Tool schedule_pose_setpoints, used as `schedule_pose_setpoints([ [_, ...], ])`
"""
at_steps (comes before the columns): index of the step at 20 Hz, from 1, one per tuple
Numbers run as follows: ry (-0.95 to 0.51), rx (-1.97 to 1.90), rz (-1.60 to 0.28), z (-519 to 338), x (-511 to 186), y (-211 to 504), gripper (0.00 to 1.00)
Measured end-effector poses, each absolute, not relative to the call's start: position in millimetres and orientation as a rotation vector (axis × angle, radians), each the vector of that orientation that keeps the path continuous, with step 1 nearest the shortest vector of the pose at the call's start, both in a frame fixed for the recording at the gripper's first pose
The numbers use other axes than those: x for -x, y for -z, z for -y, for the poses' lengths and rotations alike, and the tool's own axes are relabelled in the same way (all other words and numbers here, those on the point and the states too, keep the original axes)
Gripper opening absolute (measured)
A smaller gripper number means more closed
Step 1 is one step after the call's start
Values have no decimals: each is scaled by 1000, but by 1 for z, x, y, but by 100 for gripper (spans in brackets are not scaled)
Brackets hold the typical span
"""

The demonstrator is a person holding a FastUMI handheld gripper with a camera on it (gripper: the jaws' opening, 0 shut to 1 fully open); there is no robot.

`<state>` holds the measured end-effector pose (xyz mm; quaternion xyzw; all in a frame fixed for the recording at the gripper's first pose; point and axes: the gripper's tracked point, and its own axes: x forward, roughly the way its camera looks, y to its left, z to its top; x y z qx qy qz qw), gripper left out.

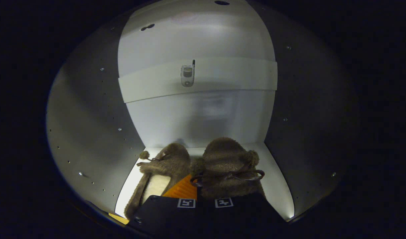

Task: Open the shoe cabinet door, grab the shoes and put them into the shoe cabinet, then close the shoe cabinet door.

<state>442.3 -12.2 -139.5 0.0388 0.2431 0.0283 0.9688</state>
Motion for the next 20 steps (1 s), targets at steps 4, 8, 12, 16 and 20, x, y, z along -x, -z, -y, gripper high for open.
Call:
schedule_pose_setpoints([
  [4,-40,-61,-524,12,-454,156,6],
  [8,-23,-63,-541,14,-456,162,9],
  [12,-7,-81,-567,15,-451,162,15],
  [16,1,-97,-590,19,-443,161,22],
  [20,-10,-107,-600,19,-430,151,40],
])
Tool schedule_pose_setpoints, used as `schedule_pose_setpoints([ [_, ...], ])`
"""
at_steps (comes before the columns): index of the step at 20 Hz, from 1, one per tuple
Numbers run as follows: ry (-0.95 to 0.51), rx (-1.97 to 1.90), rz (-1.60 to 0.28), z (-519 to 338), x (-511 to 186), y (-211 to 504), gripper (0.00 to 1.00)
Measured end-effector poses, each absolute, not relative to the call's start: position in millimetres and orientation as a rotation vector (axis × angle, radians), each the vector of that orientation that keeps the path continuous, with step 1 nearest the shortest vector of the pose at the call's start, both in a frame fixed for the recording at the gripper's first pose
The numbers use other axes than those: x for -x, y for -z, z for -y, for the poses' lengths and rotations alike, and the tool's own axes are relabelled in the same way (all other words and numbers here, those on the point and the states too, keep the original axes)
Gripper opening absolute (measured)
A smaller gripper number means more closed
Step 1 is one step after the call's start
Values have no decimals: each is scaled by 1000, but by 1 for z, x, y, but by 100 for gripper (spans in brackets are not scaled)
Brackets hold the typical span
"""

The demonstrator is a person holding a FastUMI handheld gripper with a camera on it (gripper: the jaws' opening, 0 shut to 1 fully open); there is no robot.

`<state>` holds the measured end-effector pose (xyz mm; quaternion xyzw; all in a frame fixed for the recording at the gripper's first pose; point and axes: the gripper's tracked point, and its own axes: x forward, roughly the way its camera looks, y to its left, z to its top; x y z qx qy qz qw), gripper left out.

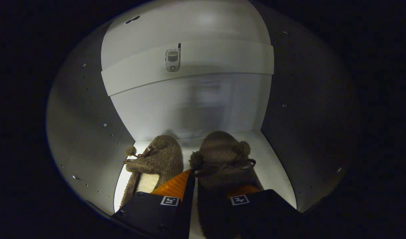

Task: Open the shoe cabinet door, grab the shoes and put them into the shoe cabinet, then close the shoe cabinet door.

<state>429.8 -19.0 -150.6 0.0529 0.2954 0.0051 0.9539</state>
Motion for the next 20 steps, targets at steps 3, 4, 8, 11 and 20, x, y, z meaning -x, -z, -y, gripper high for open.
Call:
schedule_pose_setpoints([
  [3,-21,-129,-610,17,-420,144,62],
  [4,-27,-136,-611,16,-416,141,70],
  [8,-29,-152,-599,18,-399,125,95],
  [11,-12,-132,-554,24,-383,107,97],
  [20,4,-67,-208,29,-301,8,99],
])
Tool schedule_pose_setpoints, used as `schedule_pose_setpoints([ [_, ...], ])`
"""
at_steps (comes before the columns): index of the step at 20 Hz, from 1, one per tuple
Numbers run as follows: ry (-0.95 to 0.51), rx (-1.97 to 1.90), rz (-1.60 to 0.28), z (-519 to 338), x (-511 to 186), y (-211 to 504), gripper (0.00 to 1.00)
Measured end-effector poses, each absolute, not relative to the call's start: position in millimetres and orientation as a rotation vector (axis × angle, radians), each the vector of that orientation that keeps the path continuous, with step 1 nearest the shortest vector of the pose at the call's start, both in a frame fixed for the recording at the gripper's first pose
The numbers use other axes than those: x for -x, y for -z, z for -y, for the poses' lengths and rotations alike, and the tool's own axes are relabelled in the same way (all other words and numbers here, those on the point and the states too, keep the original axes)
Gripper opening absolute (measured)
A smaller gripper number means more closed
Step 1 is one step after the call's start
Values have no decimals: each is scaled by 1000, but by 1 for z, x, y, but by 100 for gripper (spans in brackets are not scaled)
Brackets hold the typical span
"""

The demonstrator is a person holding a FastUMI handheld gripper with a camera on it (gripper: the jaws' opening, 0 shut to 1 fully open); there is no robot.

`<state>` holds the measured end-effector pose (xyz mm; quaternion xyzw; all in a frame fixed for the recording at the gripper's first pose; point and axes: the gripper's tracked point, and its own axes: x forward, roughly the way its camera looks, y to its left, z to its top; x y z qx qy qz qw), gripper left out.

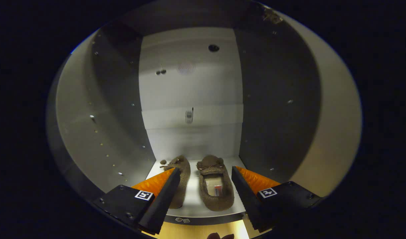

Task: Open the shoe cabinet door, grab the shoes and put them into the shoe cabinet, then close the shoe cabinet door.

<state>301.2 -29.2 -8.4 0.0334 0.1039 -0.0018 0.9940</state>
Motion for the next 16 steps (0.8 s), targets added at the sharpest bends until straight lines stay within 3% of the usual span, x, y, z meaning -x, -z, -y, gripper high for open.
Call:
schedule_pose_setpoints([
  [7,6,-20,-22,26,-185,-35,98],
  [16,-62,-32,9,21,-33,-29,97],
])
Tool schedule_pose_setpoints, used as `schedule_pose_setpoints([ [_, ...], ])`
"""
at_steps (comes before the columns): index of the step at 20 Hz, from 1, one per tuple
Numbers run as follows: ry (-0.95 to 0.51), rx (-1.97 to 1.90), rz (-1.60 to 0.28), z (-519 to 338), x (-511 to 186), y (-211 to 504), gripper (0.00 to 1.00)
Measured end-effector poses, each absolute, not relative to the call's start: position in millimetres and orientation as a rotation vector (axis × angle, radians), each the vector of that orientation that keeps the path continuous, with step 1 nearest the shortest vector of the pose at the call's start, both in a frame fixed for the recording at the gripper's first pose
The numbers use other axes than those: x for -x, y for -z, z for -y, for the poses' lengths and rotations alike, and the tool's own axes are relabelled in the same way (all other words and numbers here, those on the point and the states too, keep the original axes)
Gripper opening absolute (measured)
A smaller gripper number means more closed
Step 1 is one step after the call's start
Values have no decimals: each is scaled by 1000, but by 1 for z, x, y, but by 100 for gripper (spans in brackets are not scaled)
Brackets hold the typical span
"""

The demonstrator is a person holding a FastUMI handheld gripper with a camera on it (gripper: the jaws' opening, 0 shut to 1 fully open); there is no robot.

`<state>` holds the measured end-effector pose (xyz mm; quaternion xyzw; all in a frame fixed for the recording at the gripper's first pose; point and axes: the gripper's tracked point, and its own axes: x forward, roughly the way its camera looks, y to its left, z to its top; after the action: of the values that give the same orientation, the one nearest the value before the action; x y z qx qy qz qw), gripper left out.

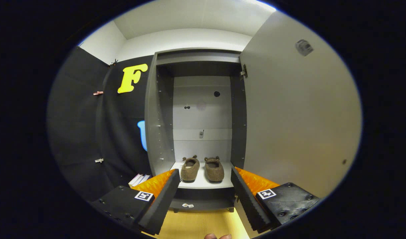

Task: Open the shoe cabinet door, grab the shoes and put them into the shoe cabinet, then close the shoe cabinet door.

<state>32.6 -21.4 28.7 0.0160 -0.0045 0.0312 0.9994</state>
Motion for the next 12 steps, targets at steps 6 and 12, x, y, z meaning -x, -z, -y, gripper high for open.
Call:
schedule_pose_setpoints([
  [6,-46,-5,28,57,56,-25,97],
  [12,-42,-38,-24,106,107,-8,97],
])
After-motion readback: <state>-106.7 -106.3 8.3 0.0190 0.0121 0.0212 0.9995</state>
